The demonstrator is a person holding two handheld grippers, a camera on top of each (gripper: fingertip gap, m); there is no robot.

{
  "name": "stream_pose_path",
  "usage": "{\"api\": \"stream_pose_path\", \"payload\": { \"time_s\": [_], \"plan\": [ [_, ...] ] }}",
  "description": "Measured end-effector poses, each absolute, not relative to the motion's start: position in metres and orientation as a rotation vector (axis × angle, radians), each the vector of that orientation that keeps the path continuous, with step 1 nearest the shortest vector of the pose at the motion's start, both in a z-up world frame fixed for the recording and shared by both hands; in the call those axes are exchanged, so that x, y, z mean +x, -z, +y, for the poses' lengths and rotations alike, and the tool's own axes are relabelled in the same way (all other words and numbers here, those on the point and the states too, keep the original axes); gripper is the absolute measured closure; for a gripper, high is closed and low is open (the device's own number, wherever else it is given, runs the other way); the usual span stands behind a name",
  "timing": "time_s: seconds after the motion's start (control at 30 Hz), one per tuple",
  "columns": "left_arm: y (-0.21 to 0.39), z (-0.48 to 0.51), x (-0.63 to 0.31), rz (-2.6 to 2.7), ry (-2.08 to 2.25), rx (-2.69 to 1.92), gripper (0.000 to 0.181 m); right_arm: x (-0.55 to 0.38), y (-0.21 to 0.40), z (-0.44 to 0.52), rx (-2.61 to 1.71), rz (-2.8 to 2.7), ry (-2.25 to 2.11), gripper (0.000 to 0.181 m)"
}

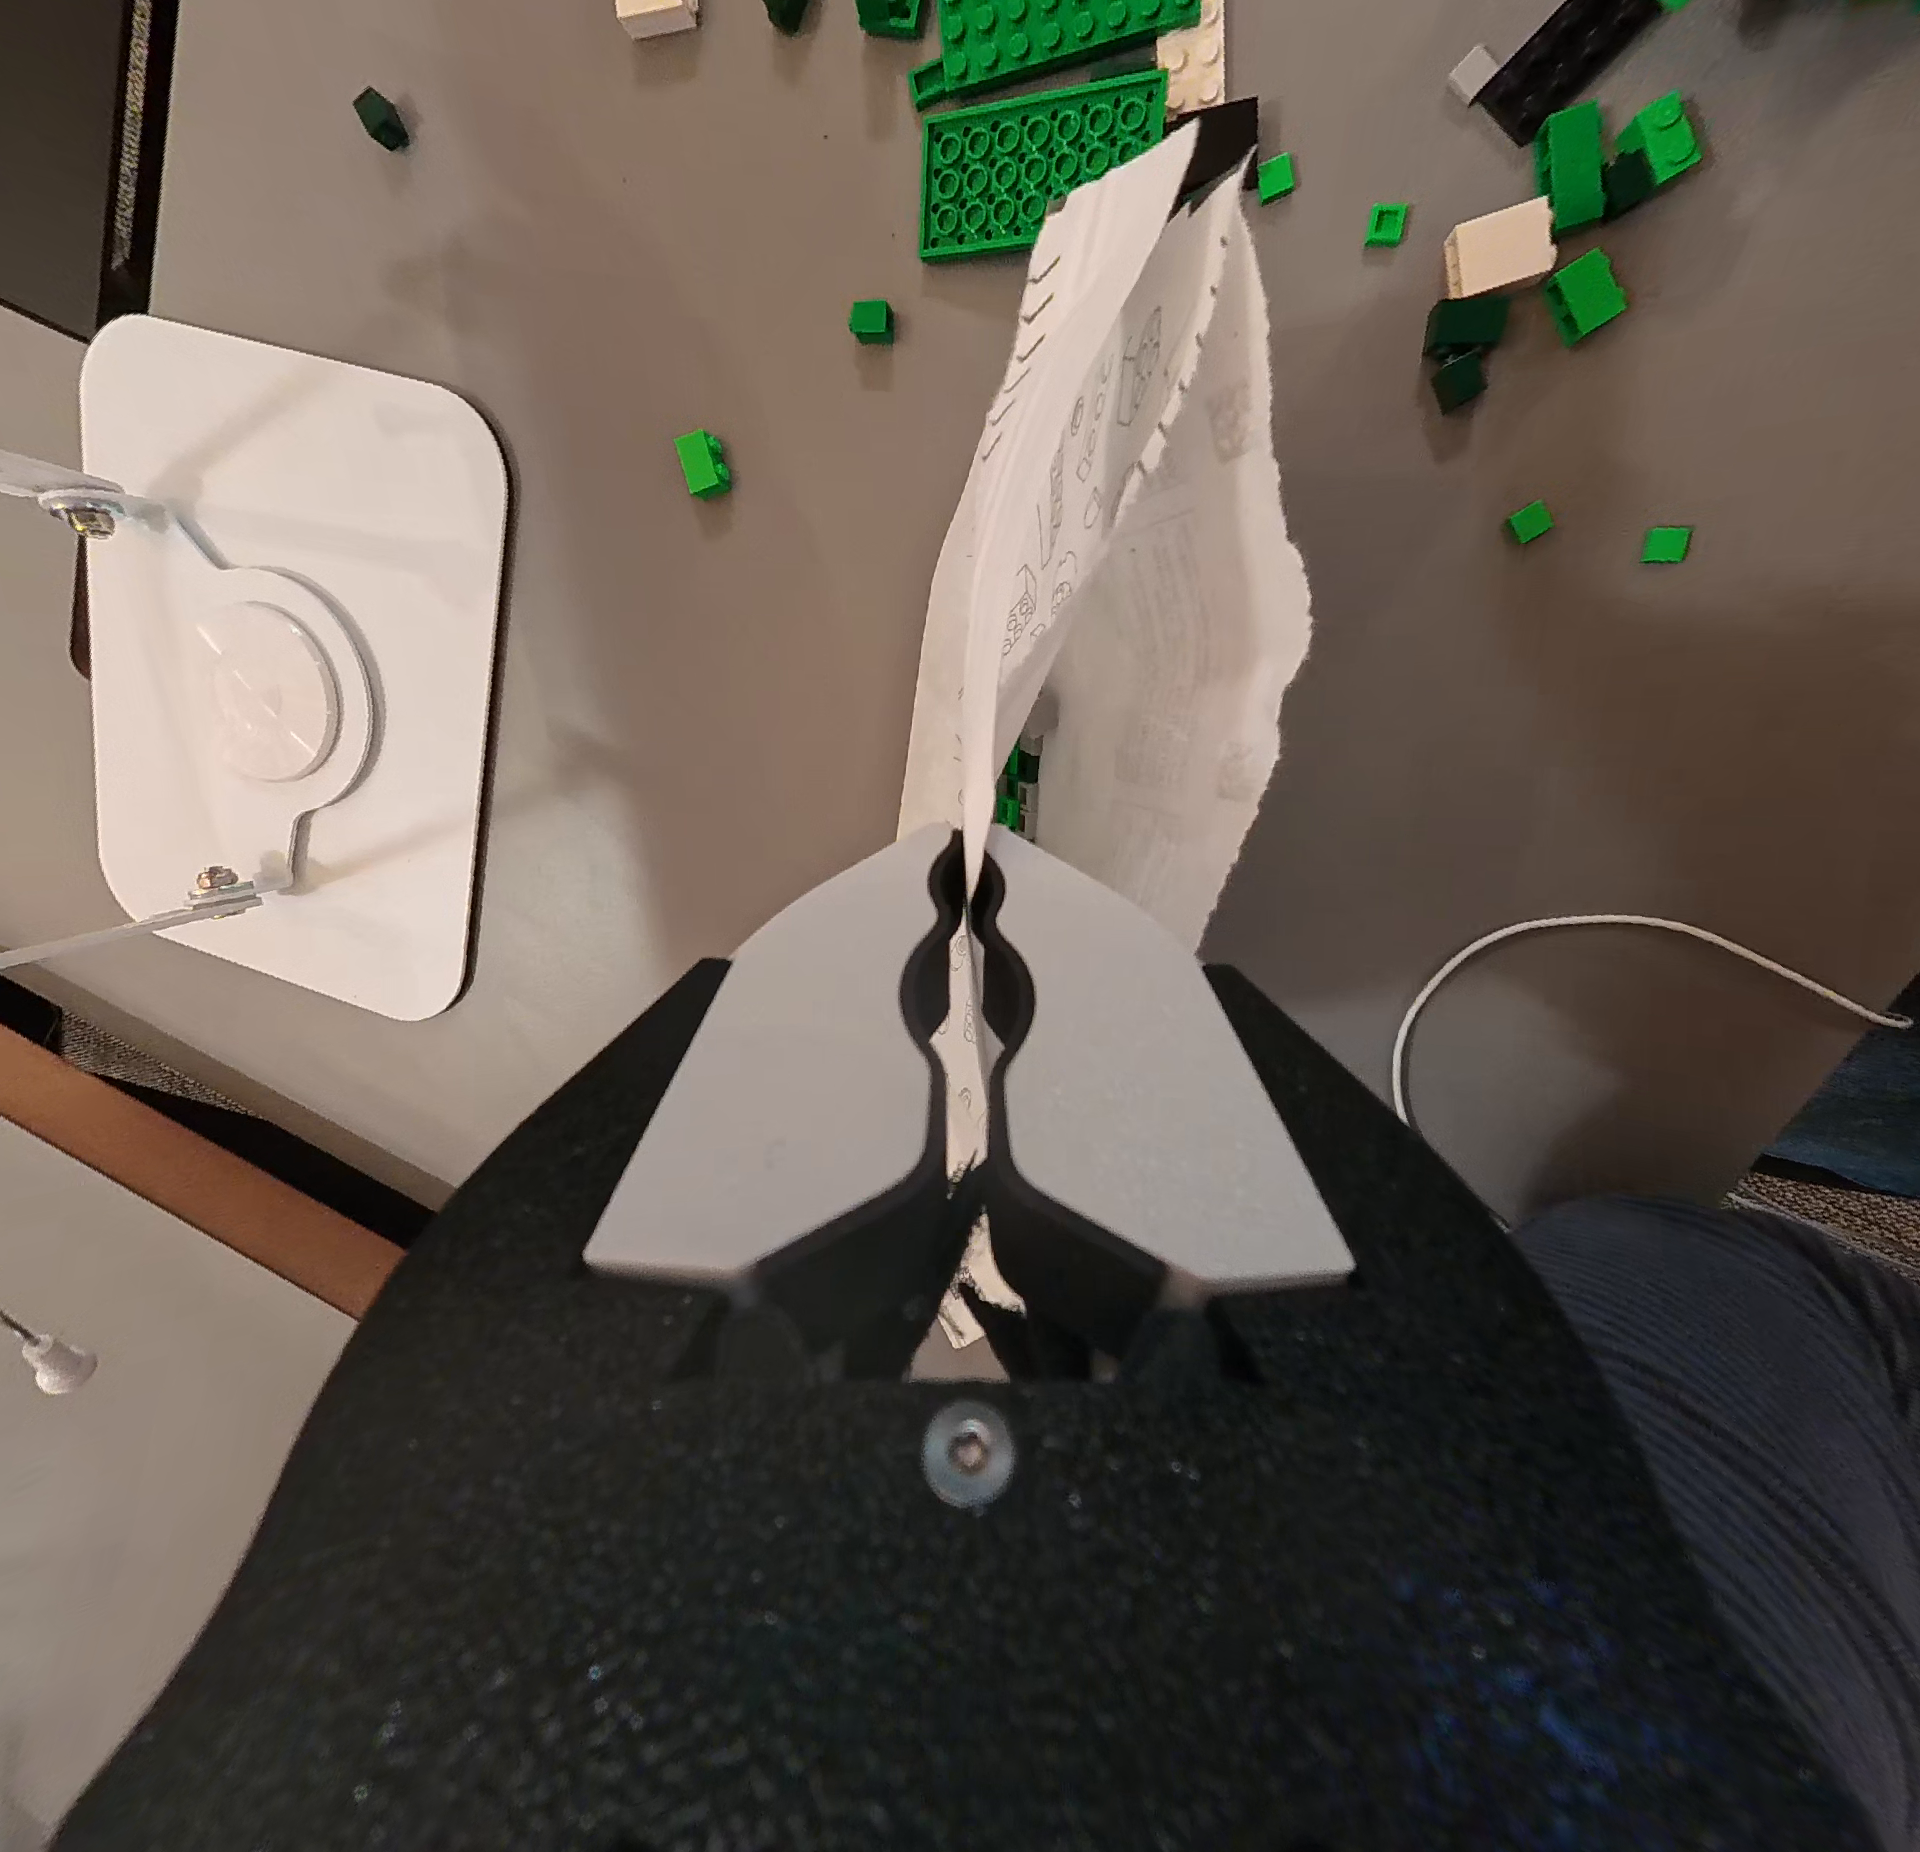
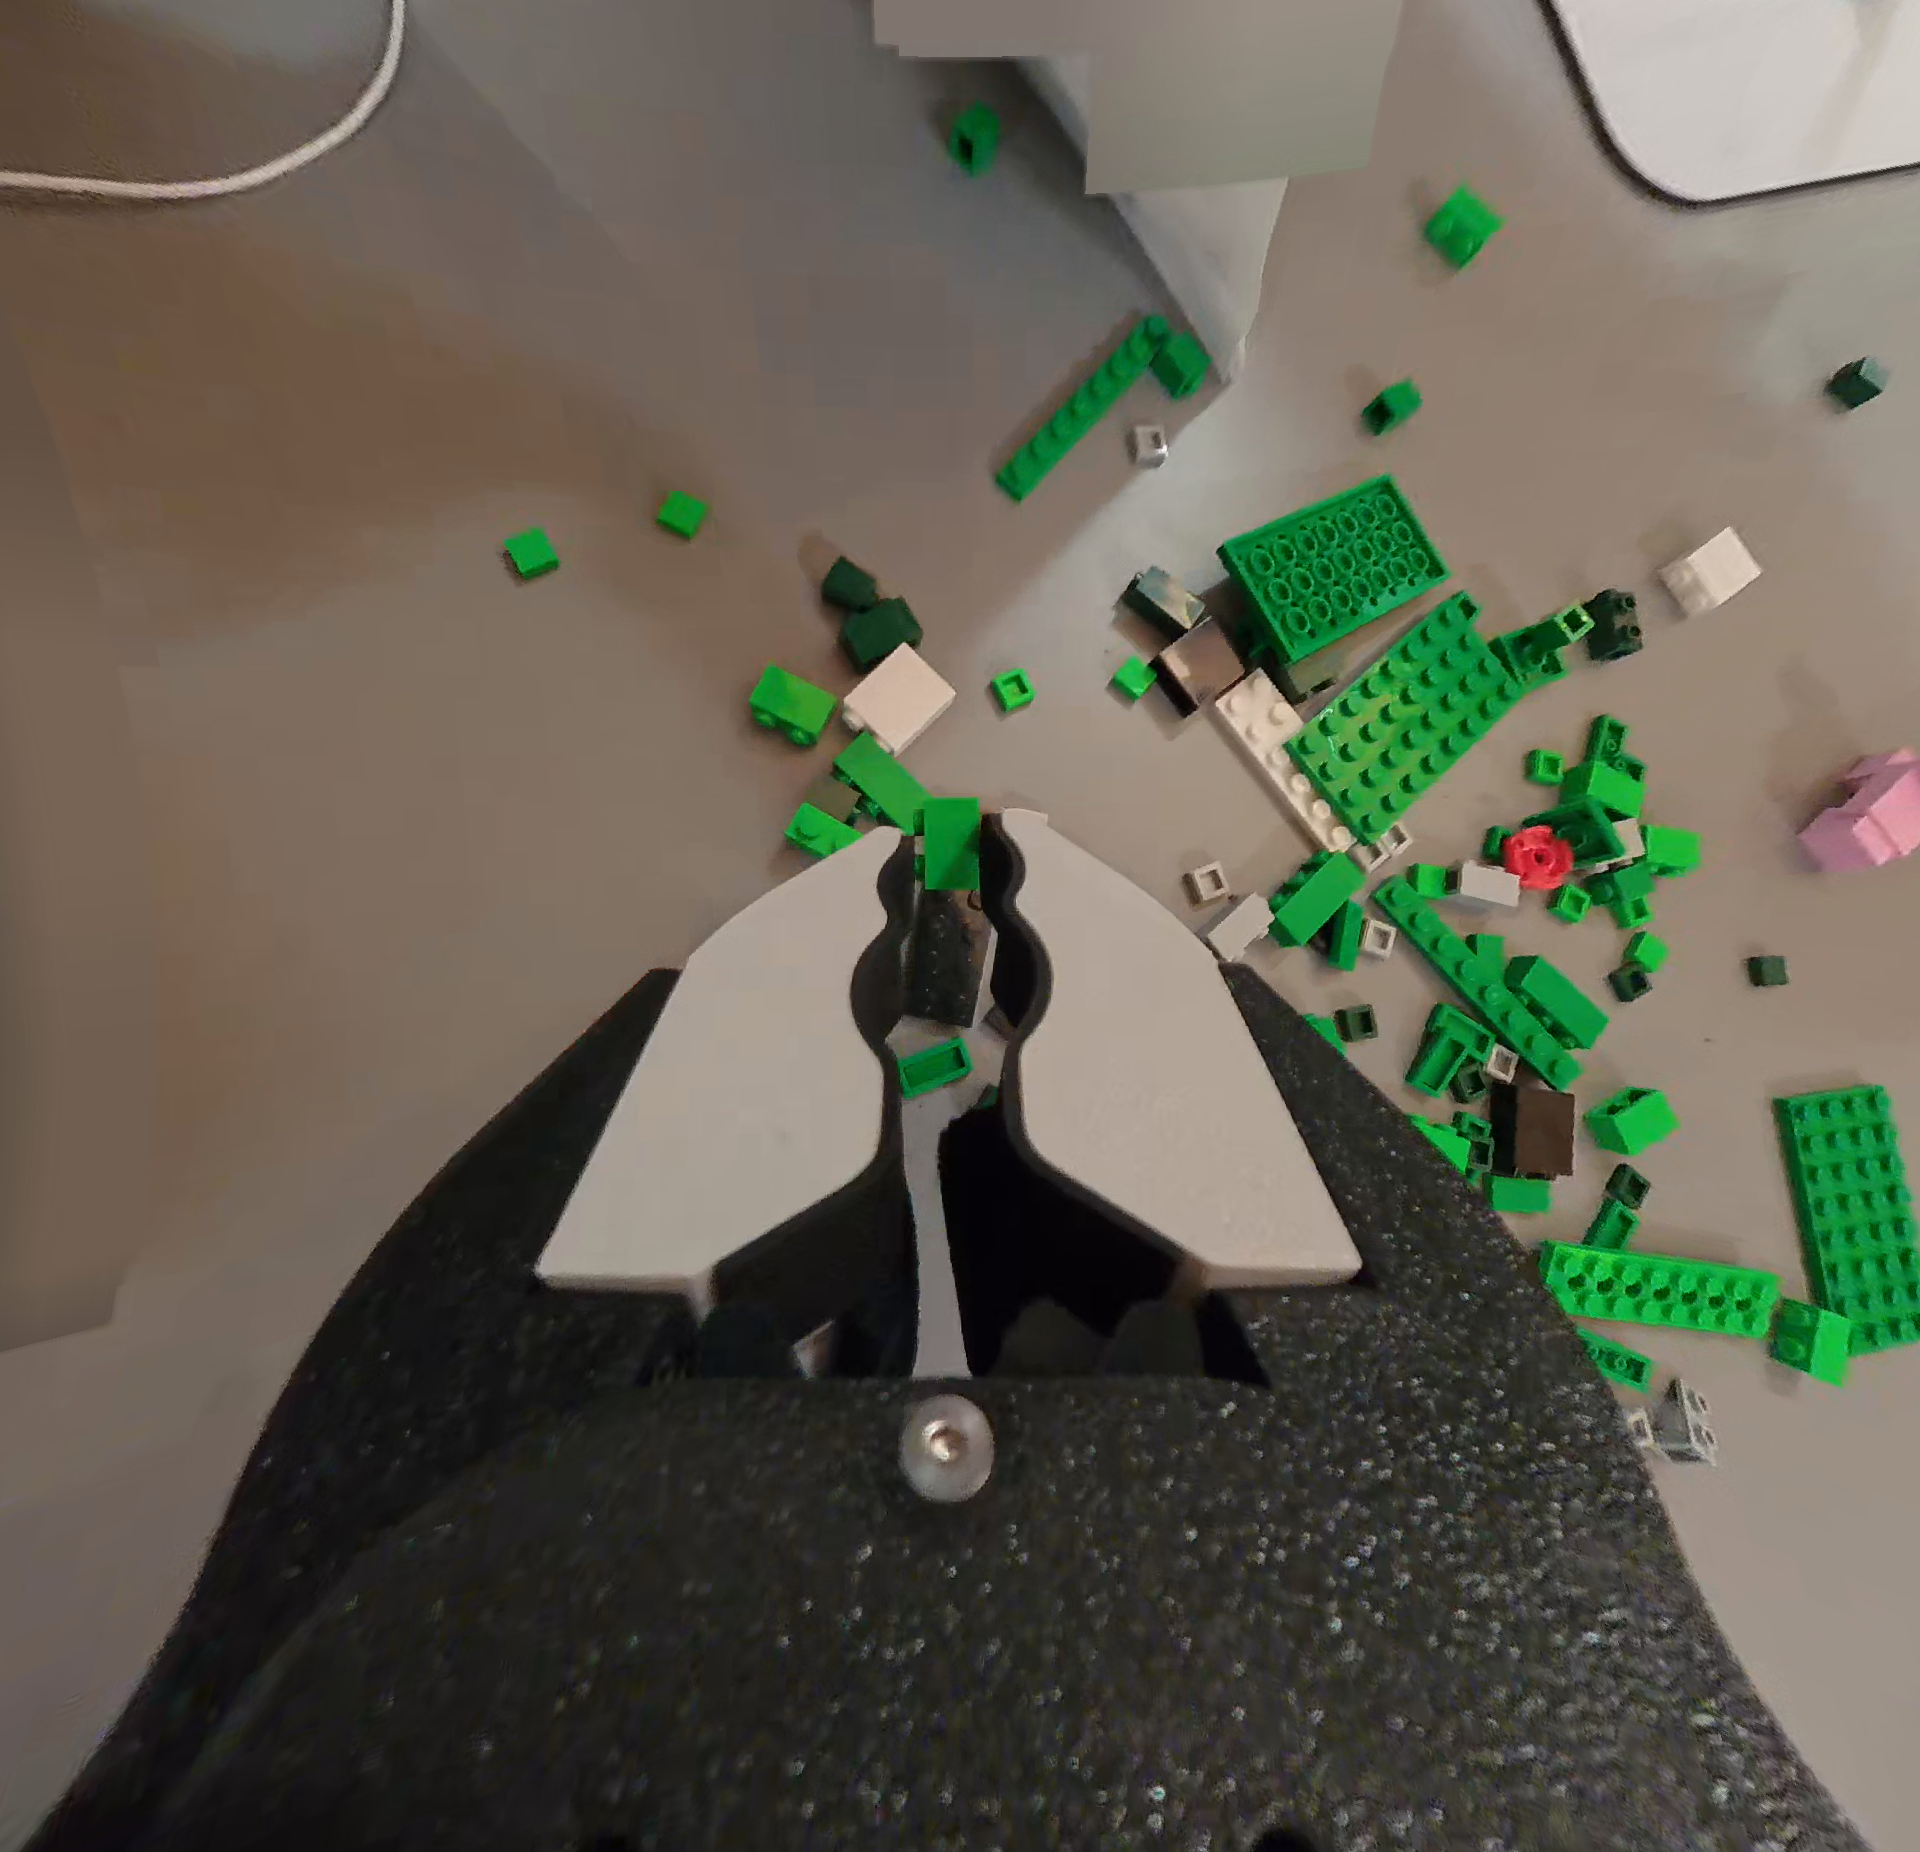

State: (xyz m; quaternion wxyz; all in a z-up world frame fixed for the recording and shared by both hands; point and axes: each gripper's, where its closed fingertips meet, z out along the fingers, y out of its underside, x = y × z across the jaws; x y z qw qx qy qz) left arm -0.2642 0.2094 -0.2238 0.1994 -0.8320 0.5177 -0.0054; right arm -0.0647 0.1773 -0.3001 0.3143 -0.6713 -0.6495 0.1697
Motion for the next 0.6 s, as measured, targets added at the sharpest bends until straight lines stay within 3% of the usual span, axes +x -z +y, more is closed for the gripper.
{"api": "stream_pose_path", "payload": {
  "time_s": [0.3,0.47,0.6],
  "plan": [
    [0.223,0.209,-0.265,1.444,0.012,-2.324,0.181,-0.049,0.325,0.201,-1.922,-1.643,-0.304,0.169],
    [0.224,0.209,-0.263,1.453,0.008,-2.323,0.181,-0.053,0.321,0.198,-1.917,-1.622,-0.383,0.153],
    [0.224,0.209,-0.262,1.458,0.009,-2.324,0.181,-0.069,0.316,0.18,-1.821,-1.719,-0.522,0.16]
  ]
}}
